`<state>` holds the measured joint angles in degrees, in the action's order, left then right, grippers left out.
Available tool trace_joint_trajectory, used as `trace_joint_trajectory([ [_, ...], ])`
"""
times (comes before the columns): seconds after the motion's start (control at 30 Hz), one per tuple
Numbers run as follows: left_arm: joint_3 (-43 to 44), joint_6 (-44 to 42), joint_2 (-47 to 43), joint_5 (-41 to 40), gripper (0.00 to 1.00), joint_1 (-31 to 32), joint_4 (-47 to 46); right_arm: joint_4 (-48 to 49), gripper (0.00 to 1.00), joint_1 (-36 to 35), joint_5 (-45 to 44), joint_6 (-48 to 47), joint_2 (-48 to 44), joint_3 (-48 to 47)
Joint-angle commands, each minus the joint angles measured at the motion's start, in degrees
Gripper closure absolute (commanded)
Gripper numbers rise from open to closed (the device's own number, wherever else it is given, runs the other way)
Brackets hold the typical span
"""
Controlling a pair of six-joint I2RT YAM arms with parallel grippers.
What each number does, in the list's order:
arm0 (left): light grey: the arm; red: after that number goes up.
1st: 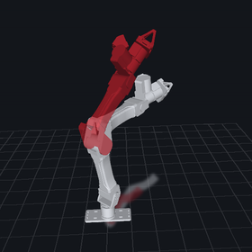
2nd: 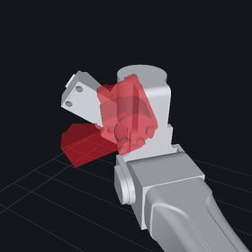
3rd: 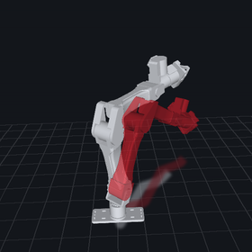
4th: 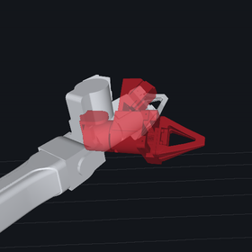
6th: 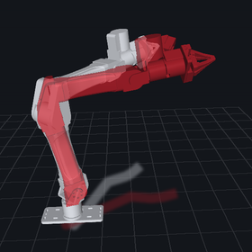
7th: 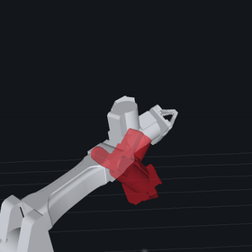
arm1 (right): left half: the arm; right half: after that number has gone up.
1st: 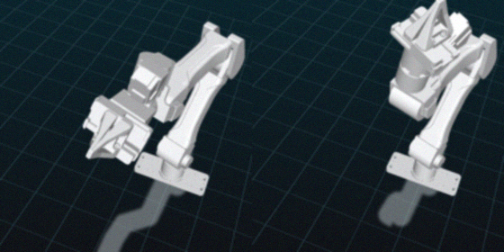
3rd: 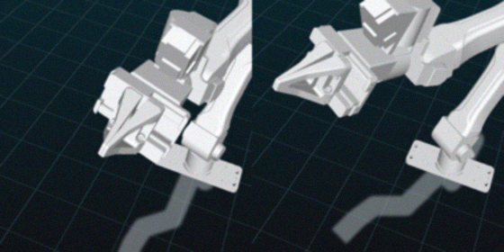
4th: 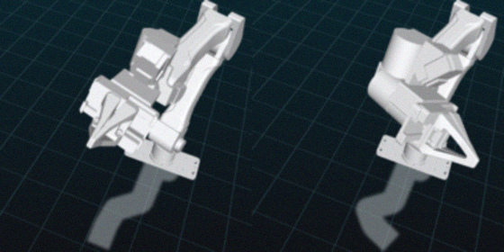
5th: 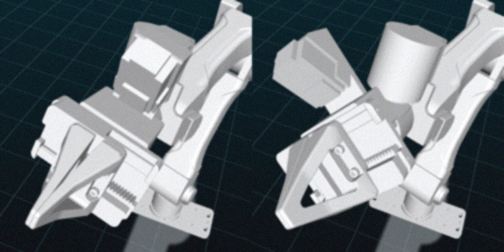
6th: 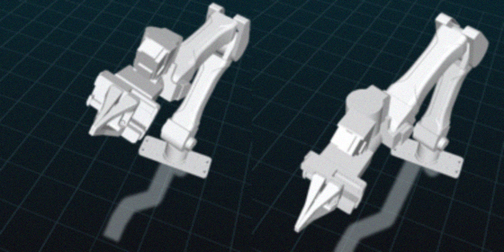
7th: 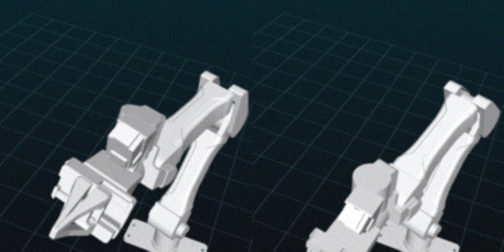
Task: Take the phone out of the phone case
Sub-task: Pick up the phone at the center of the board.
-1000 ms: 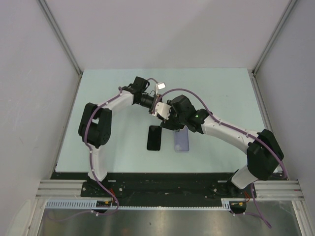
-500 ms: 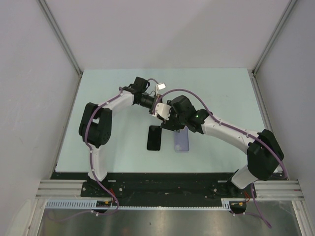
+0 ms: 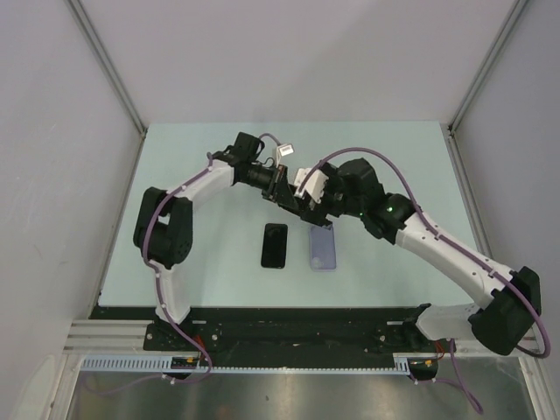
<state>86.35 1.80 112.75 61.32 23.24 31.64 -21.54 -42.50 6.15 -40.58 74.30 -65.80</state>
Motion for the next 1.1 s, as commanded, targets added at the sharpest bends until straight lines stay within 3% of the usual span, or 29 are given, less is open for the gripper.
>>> trace_joint_trajectory([
  [0.0,0.8,-3.8,-7.5,1.6,1.0,0.0,-0.5,0.4,0.0,7.8,9.8,5.8,-3.1,-1.0],
  [0.43,7.9,-2.1,-10.5,2.3,1.0,1.3,-0.6,12.9,0.0,32.8,35.0,32.7,-3.6,-1.0],
  [0.73,13.1,2.7,-11.2,-1.1,1.0,1.7,-7.0,26.3,0.0,40.7,48.2,56.6,0.4,-0.6],
  [0.77,11.9,7.3,-11.7,-0.5,1.0,1.7,-10.2,29.4,0.0,41.3,50.0,59.7,0.8,0.0],
  [0.9,-0.1,24.8,-17.2,-1.7,1.0,1.2,-44.7,51.3,0.0,44.0,52.6,76.9,2.2,5.7],
  [0.97,-7.1,33.0,-18.5,-3.4,1.0,1.3,-57.8,54.7,0.0,44.1,52.2,80.6,2.5,6.6],
  [1.07,-10.7,38.0,-18.4,-4.1,1.0,1.6,-63.1,60.5,0.02,44.1,51.6,84.7,3.1,8.8],
])
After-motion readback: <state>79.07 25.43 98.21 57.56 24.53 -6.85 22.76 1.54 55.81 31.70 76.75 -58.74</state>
